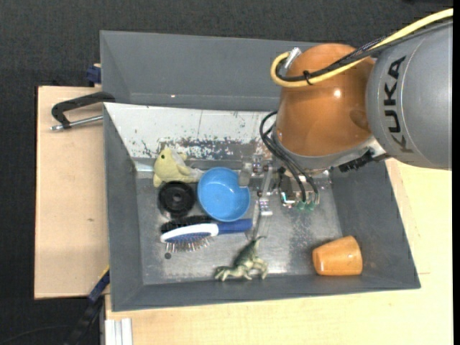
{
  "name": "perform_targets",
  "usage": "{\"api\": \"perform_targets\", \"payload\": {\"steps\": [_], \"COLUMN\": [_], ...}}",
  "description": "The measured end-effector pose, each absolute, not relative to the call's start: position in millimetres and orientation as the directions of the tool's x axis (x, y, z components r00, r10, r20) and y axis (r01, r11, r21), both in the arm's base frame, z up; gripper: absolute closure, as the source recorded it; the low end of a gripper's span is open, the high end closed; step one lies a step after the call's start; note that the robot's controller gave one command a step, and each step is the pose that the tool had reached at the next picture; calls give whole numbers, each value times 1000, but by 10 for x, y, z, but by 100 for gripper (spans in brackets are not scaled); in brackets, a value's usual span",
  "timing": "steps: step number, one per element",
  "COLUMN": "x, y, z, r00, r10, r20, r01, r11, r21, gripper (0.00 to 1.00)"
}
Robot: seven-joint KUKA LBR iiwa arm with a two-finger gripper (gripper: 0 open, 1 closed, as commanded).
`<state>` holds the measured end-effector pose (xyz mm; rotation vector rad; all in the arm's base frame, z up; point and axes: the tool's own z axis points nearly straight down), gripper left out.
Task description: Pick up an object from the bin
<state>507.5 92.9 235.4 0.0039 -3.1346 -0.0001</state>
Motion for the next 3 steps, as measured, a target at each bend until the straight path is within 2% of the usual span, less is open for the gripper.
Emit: {"api": "perform_targets", "payload": {"steps": [1,2,3], "x": [5275,5297,5216], "y": [1178,1166,1098], "z": [786,832,2953], "r00": [-999,-999,-999], "r10": [51,54,37], "r20": [8,0,-13], "r01": [51,54,37], "r11": [999,999,999], "r21": [0,0,4], "gripper": [0,100,100]}}
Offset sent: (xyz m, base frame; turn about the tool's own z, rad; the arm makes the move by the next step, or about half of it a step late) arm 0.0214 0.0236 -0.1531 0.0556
